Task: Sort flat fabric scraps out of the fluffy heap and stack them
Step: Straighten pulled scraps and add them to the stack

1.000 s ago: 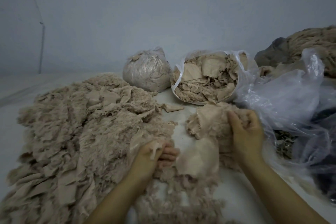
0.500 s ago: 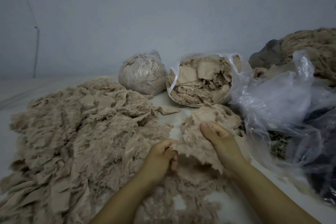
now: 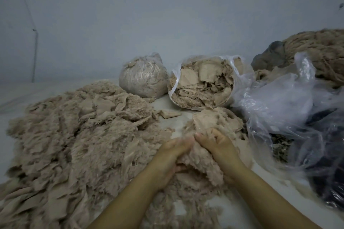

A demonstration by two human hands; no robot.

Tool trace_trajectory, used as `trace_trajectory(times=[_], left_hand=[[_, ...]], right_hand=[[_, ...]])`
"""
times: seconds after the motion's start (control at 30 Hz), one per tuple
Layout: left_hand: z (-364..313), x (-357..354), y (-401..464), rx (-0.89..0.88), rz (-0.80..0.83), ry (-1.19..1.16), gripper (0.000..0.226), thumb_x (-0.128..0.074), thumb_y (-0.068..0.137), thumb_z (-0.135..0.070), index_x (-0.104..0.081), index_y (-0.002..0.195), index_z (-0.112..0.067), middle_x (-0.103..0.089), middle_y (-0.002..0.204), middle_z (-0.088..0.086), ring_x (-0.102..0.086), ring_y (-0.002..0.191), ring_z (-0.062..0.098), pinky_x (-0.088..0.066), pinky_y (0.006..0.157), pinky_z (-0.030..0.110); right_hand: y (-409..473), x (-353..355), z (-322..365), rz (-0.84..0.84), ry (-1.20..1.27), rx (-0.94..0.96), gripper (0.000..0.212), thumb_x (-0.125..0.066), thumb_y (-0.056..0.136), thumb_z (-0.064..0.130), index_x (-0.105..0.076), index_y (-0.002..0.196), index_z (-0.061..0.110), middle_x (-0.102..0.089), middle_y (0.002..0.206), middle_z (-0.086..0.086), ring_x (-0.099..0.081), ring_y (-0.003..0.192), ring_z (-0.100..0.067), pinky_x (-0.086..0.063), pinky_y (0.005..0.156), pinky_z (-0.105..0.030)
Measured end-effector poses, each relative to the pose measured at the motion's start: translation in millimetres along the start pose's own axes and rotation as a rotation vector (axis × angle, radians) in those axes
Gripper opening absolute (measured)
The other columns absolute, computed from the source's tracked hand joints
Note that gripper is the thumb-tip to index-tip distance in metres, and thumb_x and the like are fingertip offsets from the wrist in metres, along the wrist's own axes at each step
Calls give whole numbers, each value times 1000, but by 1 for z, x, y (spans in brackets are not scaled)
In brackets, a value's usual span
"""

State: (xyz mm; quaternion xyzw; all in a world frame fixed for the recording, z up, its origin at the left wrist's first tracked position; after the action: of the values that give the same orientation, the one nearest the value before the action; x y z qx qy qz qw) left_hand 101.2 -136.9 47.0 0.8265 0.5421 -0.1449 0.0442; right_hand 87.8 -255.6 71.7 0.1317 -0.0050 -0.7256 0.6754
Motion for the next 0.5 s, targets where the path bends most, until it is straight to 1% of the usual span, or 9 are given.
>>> trace_trajectory(times=[0.07,0.1,0.17,0.23,0.27,0.33,0.4,0.43,0.5], left_hand=[[-2,13,2,-49,-161,-18,13,-63,83,-16,-67,83,-4,-72,82,15,-69,70,22,-57,63,30],[-6,22,2,-71,-228,-90,13,-59,87,-12,-66,84,-1,-71,78,15,-69,67,23,-56,58,29],[-14,40,1,-104,-335,-187,20,-51,94,-10,-64,83,1,-67,67,11,-62,53,20,-47,44,21],[-21,55,-2,-106,-410,-187,24,-49,96,-9,-60,75,-3,-52,49,3,-42,37,10,-30,33,15],[-22,59,-3,-98,-414,-179,22,-50,96,-8,-59,75,-4,-49,47,1,-38,34,8,-27,31,13],[-23,55,-4,-73,-365,-165,14,-53,94,-8,-61,83,-3,-56,52,4,-46,37,9,-36,33,15],[-22,40,-3,-51,-235,-168,11,-55,91,-9,-61,90,0,-66,63,11,-61,49,17,-50,42,22],[-22,30,-2,-51,-157,-158,14,-57,89,-11,-62,92,1,-70,72,15,-68,59,21,-55,49,27],[-23,17,-1,-51,-52,-160,27,-58,85,-24,-66,97,-1,-72,91,18,-71,80,26,-59,63,31]], right_hand=[[3,1,-8,-37,-10,-25,22,-73,79,25,-58,65,18,-59,52,0,-55,42,-11,-42,38,-20],[5,6,-13,-87,8,-49,25,-73,78,27,-55,66,15,-50,48,-4,-43,34,-10,-35,33,-18],[10,25,-14,-222,-10,-32,28,-71,82,24,-51,67,13,-40,51,-8,-28,33,-7,-25,33,-15],[11,39,-7,-314,-119,36,29,-68,86,23,-50,65,15,-39,52,-2,-29,39,-9,-28,37,-18],[9,38,-2,-309,-185,81,27,-68,86,24,-51,67,15,-43,53,2,-35,43,-10,-33,40,-18],[3,13,5,-138,-294,145,18,-72,80,28,-56,80,19,-56,68,10,-53,60,-7,-45,53,-14],[-8,-26,-4,149,-385,135,40,-78,71,36,-56,104,34,-60,96,20,-58,84,6,-50,71,-13],[-13,-40,-7,228,-440,155,52,-79,70,35,-52,113,40,-57,105,25,-57,94,10,-50,76,-12],[-14,-41,-6,162,-490,220,51,-78,77,23,-51,117,41,-59,111,23,-60,97,8,-48,79,-10]])
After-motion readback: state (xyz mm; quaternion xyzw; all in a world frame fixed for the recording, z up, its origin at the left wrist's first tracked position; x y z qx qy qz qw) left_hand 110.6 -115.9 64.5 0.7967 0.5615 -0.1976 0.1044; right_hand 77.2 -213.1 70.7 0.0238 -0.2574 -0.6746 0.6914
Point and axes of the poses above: each hand's wrist, its own y-axis towards the middle knuckle, its own x-axis out of the back of the hand, z = x × y, the point moved 8 cm from there along y, towards the middle knuckle
